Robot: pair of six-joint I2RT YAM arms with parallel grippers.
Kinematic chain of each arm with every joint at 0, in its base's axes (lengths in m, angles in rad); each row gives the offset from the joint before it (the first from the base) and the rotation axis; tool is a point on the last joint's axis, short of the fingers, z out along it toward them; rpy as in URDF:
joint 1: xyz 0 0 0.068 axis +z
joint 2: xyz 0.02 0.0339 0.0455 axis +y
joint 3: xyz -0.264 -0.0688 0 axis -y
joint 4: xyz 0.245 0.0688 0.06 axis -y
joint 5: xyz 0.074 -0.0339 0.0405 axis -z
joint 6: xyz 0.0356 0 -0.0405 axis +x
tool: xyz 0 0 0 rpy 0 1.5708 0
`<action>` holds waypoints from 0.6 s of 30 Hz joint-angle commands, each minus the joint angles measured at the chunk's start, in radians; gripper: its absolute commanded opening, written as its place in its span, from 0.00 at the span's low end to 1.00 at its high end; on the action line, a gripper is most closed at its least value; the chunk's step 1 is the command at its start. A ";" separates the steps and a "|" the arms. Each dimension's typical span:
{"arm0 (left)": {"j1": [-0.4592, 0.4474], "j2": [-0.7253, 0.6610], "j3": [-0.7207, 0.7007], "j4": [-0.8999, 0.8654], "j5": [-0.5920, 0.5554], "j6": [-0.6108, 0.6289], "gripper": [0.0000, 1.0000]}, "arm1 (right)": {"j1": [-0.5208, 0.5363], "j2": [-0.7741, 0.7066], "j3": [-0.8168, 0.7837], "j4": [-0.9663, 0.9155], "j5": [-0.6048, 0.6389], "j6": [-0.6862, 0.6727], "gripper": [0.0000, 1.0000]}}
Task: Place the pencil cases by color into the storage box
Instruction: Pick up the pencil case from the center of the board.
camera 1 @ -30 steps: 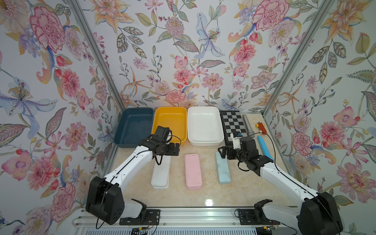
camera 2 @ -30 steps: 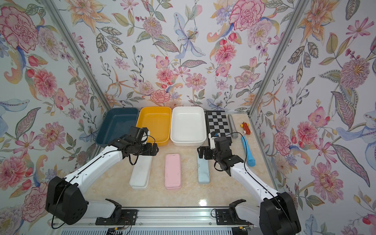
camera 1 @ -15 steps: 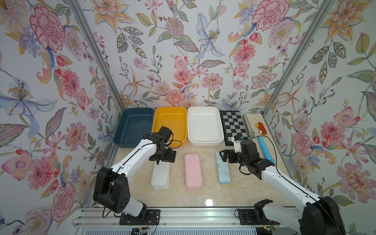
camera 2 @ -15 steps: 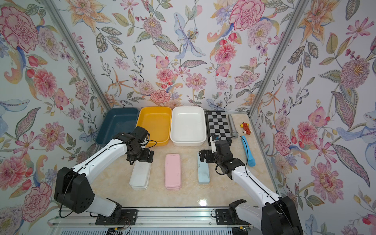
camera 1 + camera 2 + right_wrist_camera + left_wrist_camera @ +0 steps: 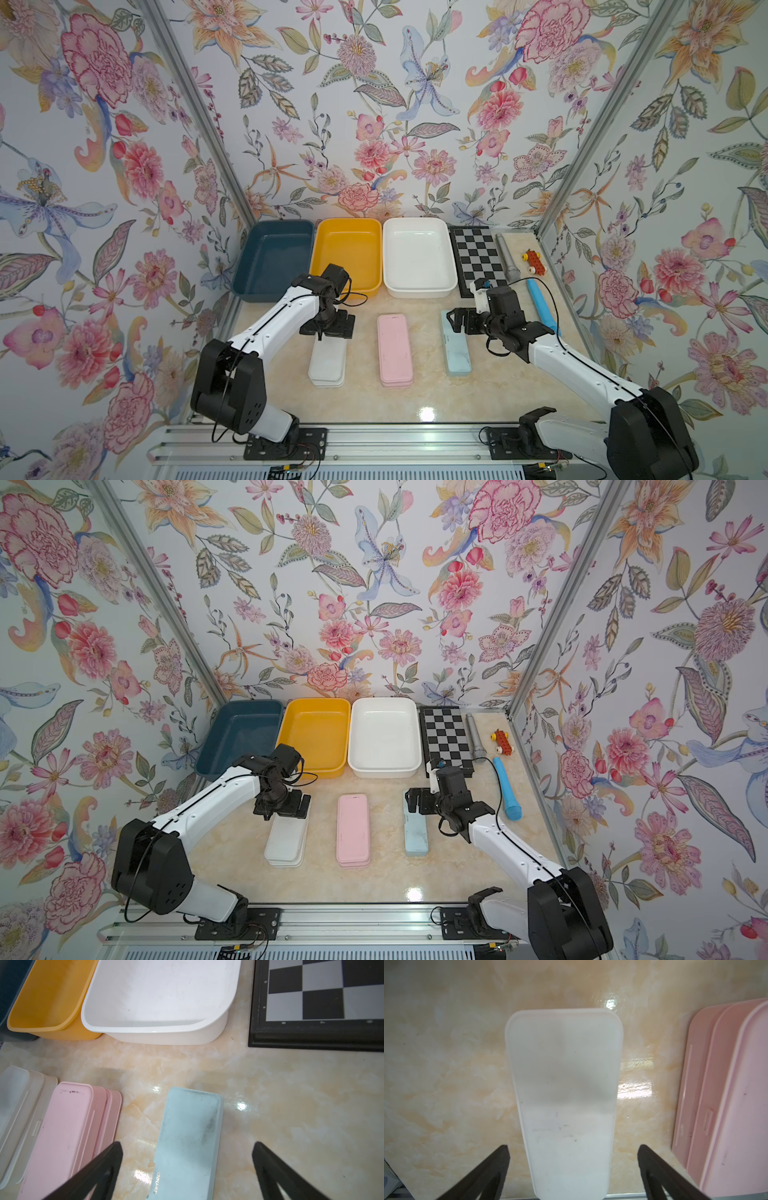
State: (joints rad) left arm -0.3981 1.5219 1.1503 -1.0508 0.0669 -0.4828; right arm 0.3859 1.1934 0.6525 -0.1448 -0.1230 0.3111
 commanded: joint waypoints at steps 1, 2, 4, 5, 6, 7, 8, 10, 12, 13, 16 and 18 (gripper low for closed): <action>0.011 0.029 -0.021 0.007 -0.013 0.010 0.98 | 0.002 0.012 0.024 0.010 0.001 0.000 1.00; 0.012 0.039 -0.026 0.011 -0.018 0.010 0.98 | 0.002 0.014 0.024 0.011 0.001 -0.001 1.00; 0.012 0.058 -0.032 0.020 -0.020 0.010 0.98 | 0.003 0.018 0.020 0.016 -0.002 0.000 1.00; 0.010 0.064 -0.034 0.024 -0.019 0.011 0.98 | 0.003 0.021 0.019 0.018 -0.003 0.001 1.00; 0.009 0.065 -0.034 0.028 -0.023 0.008 0.99 | 0.003 0.024 0.018 0.019 -0.006 0.001 1.00; 0.008 0.066 -0.033 0.030 -0.029 0.004 0.98 | 0.003 0.026 0.019 0.021 -0.008 0.001 1.00; 0.007 0.065 -0.031 0.030 -0.030 0.004 0.98 | 0.004 0.028 0.018 0.022 -0.007 0.001 1.00; 0.008 0.068 -0.032 0.029 -0.032 0.003 0.98 | 0.002 0.032 0.013 0.028 -0.011 0.003 1.00; 0.008 0.075 -0.038 0.033 -0.033 0.003 0.98 | 0.004 0.034 0.012 0.034 -0.014 0.006 1.00; 0.008 0.079 -0.041 0.035 -0.035 0.003 0.98 | 0.005 0.035 0.010 0.036 -0.017 0.007 1.00; 0.008 0.084 -0.054 0.044 -0.033 0.002 0.98 | 0.015 0.033 0.010 0.039 -0.015 0.008 1.00; 0.008 0.089 -0.060 0.053 -0.023 0.004 0.99 | 0.030 0.027 0.012 0.037 -0.002 0.004 1.00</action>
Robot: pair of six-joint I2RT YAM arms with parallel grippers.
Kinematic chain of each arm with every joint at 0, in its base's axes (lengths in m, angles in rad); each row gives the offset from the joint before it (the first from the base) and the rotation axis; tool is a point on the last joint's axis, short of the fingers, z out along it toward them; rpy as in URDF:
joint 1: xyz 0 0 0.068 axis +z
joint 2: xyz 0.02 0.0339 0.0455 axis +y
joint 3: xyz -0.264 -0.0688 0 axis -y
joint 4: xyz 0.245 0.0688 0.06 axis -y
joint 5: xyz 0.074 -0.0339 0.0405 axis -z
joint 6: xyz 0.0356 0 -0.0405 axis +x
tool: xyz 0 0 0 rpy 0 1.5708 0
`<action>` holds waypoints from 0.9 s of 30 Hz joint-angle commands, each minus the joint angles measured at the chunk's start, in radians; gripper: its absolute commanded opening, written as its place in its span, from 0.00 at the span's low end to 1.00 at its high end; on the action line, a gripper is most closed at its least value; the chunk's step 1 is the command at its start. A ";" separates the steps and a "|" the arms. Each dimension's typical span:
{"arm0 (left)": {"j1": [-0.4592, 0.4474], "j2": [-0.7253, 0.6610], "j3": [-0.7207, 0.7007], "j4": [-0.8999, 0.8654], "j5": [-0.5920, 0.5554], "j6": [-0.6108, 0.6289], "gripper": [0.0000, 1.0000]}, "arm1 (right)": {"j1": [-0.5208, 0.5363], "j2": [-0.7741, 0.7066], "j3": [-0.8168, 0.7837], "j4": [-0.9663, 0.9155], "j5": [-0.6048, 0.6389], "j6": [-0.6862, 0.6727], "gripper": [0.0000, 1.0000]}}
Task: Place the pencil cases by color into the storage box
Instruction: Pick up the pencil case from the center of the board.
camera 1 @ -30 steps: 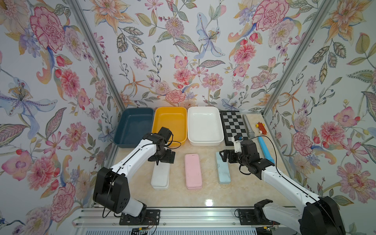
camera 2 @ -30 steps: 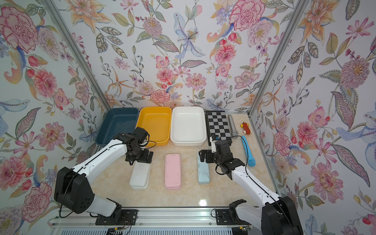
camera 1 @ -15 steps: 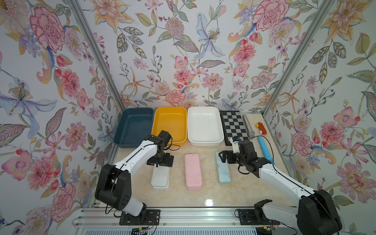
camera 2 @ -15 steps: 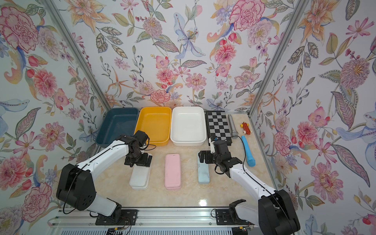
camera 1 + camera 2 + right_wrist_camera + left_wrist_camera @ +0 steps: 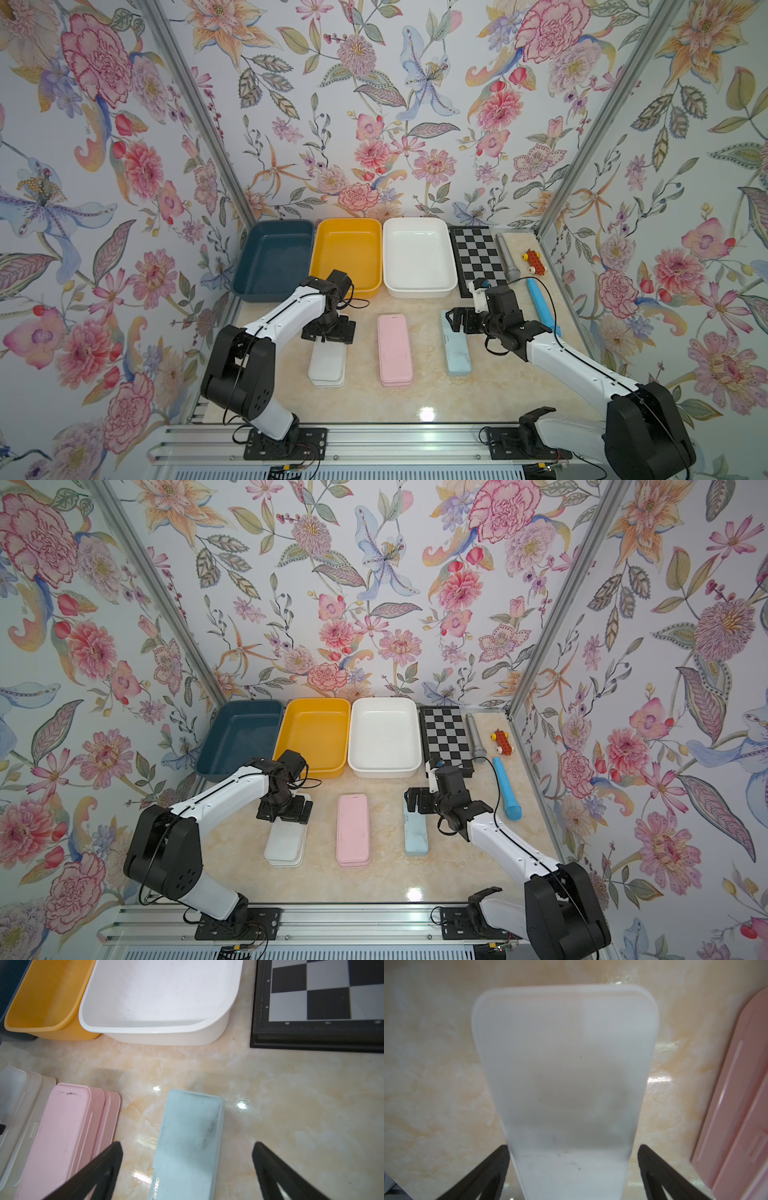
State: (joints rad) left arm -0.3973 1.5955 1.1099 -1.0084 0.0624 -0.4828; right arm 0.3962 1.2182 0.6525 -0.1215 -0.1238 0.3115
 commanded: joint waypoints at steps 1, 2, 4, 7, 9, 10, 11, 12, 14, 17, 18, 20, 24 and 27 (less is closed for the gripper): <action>0.008 0.018 -0.021 0.013 -0.015 0.006 0.98 | 0.025 0.002 0.015 0.012 0.006 0.002 1.00; 0.007 0.022 -0.024 0.018 -0.012 0.006 0.99 | 0.029 0.005 0.017 0.009 0.009 0.000 1.00; 0.008 0.030 -0.027 0.023 -0.002 0.010 0.98 | 0.030 0.012 0.021 0.006 0.006 0.000 1.00; 0.004 0.034 -0.029 0.024 0.005 0.010 0.98 | 0.031 0.014 0.015 0.008 0.008 0.005 1.00; 0.002 0.028 -0.027 0.024 0.007 0.006 0.98 | 0.033 0.012 0.008 0.014 0.008 0.009 1.00; 0.002 0.027 -0.030 0.024 0.006 0.004 0.98 | 0.032 0.013 0.007 0.016 0.007 0.009 1.00; 0.002 0.027 -0.030 0.025 0.009 0.003 0.99 | 0.032 0.012 0.006 0.018 0.006 0.011 1.00; 0.001 0.029 -0.032 0.025 0.010 0.003 0.98 | 0.032 0.011 0.004 0.020 0.007 0.013 1.00; 0.001 0.029 -0.036 0.027 0.013 0.004 0.98 | 0.032 0.014 0.004 0.022 0.006 0.014 1.00; 0.001 0.017 -0.038 0.027 0.027 -0.002 0.98 | 0.033 0.015 0.007 0.022 0.004 0.012 1.00; 0.001 0.007 -0.038 0.025 0.023 -0.001 0.99 | 0.033 0.016 0.007 0.023 0.004 0.012 1.00; 0.012 -0.016 -0.042 0.024 0.012 -0.004 0.98 | 0.034 0.015 0.006 0.024 0.003 0.010 1.00; 0.026 -0.032 -0.060 0.023 0.033 -0.006 0.98 | 0.034 0.017 -0.002 0.037 0.000 0.012 1.00; 0.026 -0.025 -0.064 0.024 0.032 -0.005 0.98 | 0.035 0.023 -0.008 0.048 0.000 0.019 1.00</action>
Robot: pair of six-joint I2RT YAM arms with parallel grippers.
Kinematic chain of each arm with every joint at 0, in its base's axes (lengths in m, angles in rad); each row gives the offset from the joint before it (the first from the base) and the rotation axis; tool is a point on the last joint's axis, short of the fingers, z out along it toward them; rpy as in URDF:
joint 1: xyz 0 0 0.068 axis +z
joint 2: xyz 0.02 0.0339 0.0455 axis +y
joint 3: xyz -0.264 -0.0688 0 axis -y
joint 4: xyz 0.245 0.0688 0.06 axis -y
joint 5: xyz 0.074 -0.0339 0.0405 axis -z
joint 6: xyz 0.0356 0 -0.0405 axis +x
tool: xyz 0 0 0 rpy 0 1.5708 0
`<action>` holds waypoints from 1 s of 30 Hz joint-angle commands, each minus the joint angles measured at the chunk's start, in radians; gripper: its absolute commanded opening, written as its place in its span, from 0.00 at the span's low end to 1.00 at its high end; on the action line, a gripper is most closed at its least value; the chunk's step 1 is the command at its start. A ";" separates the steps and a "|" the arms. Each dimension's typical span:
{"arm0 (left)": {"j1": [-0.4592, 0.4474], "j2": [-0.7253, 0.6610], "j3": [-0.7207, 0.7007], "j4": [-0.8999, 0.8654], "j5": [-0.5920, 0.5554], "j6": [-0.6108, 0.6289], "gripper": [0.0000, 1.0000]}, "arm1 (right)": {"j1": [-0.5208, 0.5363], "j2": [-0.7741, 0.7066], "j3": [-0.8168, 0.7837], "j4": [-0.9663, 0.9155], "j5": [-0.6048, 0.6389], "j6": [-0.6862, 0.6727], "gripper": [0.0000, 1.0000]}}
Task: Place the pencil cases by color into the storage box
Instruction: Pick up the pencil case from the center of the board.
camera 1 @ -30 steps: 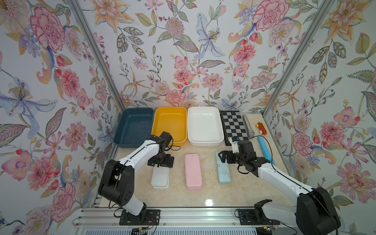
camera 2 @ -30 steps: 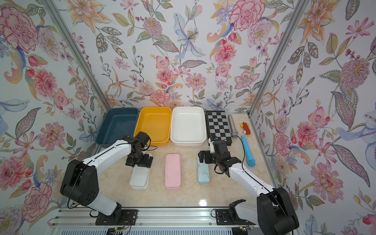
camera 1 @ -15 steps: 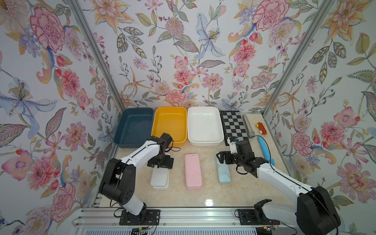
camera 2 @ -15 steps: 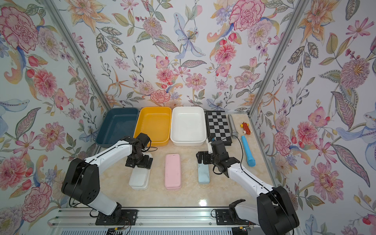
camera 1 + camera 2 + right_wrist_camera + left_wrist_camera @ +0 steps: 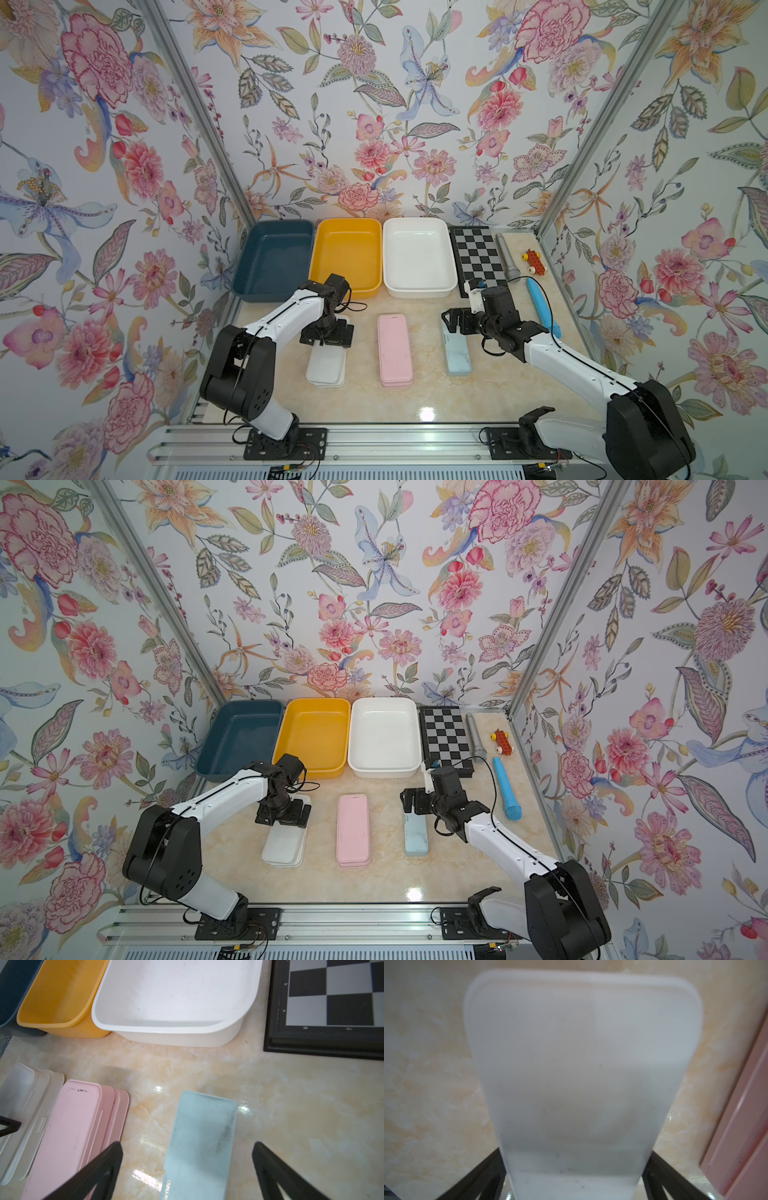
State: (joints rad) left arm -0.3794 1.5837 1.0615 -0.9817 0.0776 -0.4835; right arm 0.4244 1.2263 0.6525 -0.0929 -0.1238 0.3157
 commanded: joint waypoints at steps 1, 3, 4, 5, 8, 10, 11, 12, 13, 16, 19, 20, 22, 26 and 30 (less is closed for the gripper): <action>0.007 -0.011 -0.016 -0.003 0.017 -0.001 0.98 | 0.007 0.016 -0.011 0.024 0.000 0.017 1.00; 0.008 -0.011 -0.009 -0.002 0.021 0.000 0.96 | 0.008 0.016 -0.013 0.025 0.000 0.019 1.00; 0.007 -0.010 -0.006 -0.002 0.021 0.002 0.95 | 0.008 0.016 -0.013 0.025 0.000 0.019 1.00; 0.007 -0.008 -0.004 -0.003 0.023 0.005 0.94 | 0.009 0.015 -0.013 0.025 0.000 0.019 1.00; 0.009 0.017 -0.009 -0.002 0.031 0.015 0.83 | 0.009 0.010 -0.014 0.023 0.004 0.016 1.00; 0.007 0.037 -0.015 0.003 0.045 0.022 0.72 | 0.008 0.010 -0.012 0.022 0.003 0.014 1.00; 0.006 0.044 -0.017 0.007 0.050 0.023 0.72 | 0.008 0.013 -0.010 0.020 0.003 0.015 1.00; 0.006 0.048 -0.019 0.010 0.052 0.024 0.68 | 0.008 0.012 -0.008 0.019 0.005 0.014 1.00; 0.005 0.049 -0.020 0.012 0.051 0.025 0.65 | 0.009 0.013 -0.008 0.020 0.005 0.014 1.00; 0.006 0.048 -0.017 0.012 0.046 0.026 0.46 | 0.010 0.016 -0.008 0.023 0.004 0.015 1.00; 0.007 0.023 -0.009 0.011 0.049 0.028 0.40 | 0.008 0.025 -0.008 0.027 -0.001 0.017 1.00; 0.006 0.010 -0.005 0.010 0.052 0.026 0.41 | 0.008 0.025 -0.008 0.028 -0.001 0.019 1.00; 0.008 -0.021 0.014 -0.005 0.063 0.026 0.45 | 0.008 0.028 -0.007 0.030 -0.002 0.018 1.00; 0.007 -0.078 0.083 -0.056 0.056 0.019 0.43 | 0.010 0.031 -0.007 0.032 -0.003 0.018 1.00; 0.017 -0.116 0.176 -0.115 0.017 0.022 0.42 | 0.011 0.035 -0.005 0.035 -0.004 0.017 1.00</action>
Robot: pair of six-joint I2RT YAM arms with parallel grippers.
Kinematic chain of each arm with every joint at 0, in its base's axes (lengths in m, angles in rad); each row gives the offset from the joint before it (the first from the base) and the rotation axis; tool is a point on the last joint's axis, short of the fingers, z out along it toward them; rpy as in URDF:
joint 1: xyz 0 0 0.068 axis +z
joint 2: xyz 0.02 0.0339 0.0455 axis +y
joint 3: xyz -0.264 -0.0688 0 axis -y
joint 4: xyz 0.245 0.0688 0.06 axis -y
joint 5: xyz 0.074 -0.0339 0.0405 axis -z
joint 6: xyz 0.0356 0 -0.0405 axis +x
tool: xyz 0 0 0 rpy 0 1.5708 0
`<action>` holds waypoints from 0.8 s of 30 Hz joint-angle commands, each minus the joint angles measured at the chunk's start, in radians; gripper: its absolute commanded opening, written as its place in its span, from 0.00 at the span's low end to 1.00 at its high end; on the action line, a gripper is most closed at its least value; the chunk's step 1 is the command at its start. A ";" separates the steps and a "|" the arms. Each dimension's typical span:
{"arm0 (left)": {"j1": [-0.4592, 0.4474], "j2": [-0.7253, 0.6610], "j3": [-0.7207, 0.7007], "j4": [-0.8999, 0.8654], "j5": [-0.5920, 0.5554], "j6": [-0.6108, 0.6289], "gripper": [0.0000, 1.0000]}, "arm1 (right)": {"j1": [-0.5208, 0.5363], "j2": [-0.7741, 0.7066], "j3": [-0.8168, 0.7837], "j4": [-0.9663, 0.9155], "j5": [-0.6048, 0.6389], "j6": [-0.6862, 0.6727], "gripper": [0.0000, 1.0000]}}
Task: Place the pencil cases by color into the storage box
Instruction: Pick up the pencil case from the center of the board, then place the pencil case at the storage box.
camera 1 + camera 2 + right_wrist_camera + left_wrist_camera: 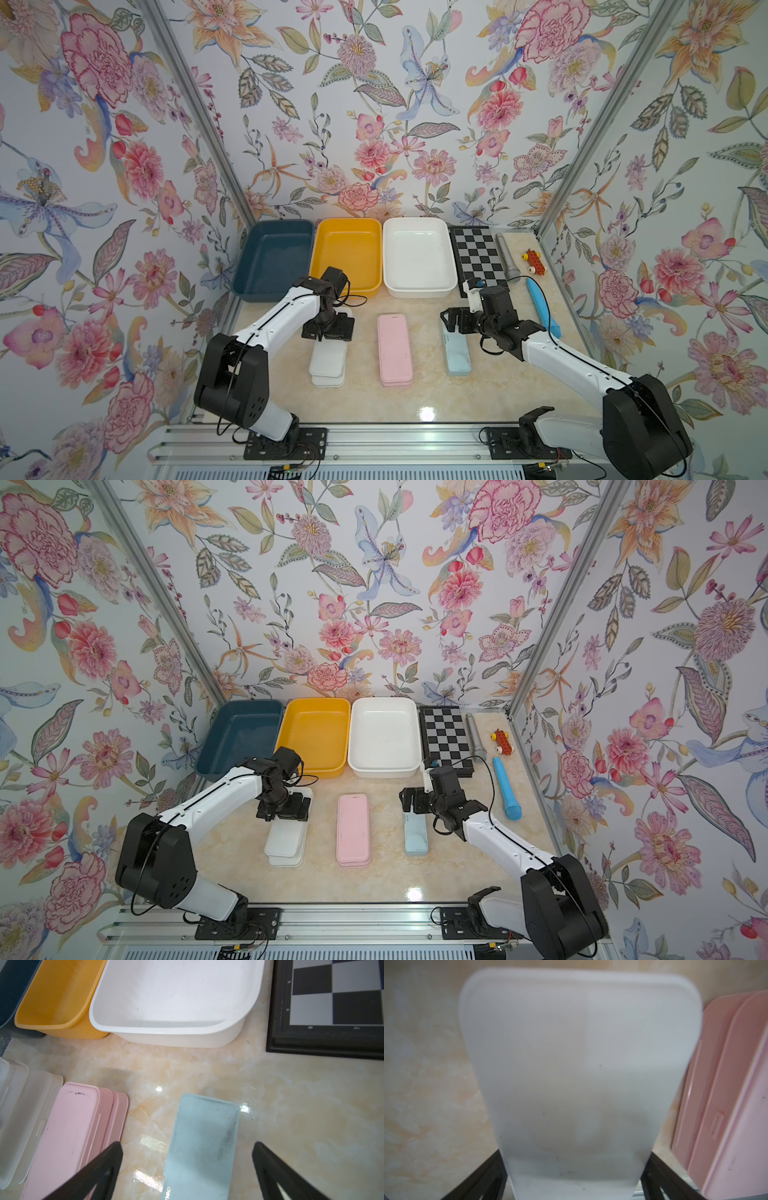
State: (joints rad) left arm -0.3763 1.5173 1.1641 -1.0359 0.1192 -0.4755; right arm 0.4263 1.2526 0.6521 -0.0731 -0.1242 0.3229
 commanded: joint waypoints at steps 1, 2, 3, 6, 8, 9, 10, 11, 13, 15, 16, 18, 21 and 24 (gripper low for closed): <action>0.020 -0.055 0.099 -0.076 -0.033 0.020 0.42 | 0.008 0.008 -0.003 0.015 -0.005 0.010 1.00; 0.030 -0.058 0.121 -0.084 -0.043 0.026 0.42 | 0.008 0.007 -0.003 0.014 -0.005 0.009 1.00; 0.047 -0.062 0.144 -0.089 -0.051 0.035 0.42 | 0.009 0.007 -0.002 0.014 -0.004 0.010 1.00; 0.110 -0.037 0.225 -0.109 -0.046 0.071 0.42 | 0.009 0.006 0.001 0.012 -0.003 0.006 1.00; 0.146 -0.002 0.290 -0.128 -0.051 0.106 0.42 | 0.008 0.005 0.005 0.009 -0.004 0.001 1.00; 0.164 0.024 0.332 -0.141 -0.057 0.123 0.42 | 0.007 0.004 0.006 0.010 -0.005 -0.001 1.00; 0.179 0.049 0.369 -0.148 -0.062 0.143 0.42 | 0.006 0.004 0.007 0.009 -0.003 -0.002 1.00; 0.199 0.079 0.416 -0.160 -0.068 0.161 0.42 | 0.006 0.005 0.009 0.010 -0.004 -0.004 1.00; 0.239 0.134 0.505 -0.172 -0.073 0.188 0.42 | 0.006 0.007 0.012 0.012 -0.005 -0.007 1.00; 0.277 0.202 0.600 -0.179 -0.075 0.199 0.42 | 0.005 0.010 0.014 0.017 -0.011 -0.007 1.00; 0.297 0.229 0.639 -0.178 -0.072 0.203 0.42 | 0.005 0.013 0.014 0.019 -0.013 -0.009 1.00; 0.332 0.304 0.731 -0.177 -0.075 0.205 0.42 | 0.004 0.017 0.009 0.027 -0.015 -0.007 1.00; 0.366 0.413 0.856 -0.179 -0.077 0.215 0.41 | 0.002 0.027 0.004 0.034 -0.020 -0.012 1.00; 0.394 0.505 0.980 -0.177 -0.080 0.221 0.41 | -0.003 0.025 -0.006 0.036 -0.022 -0.020 1.00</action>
State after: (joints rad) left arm -0.0025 1.9610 2.0495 -1.1931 0.0631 -0.2890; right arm 0.4259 1.2709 0.6521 -0.0544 -0.1318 0.3214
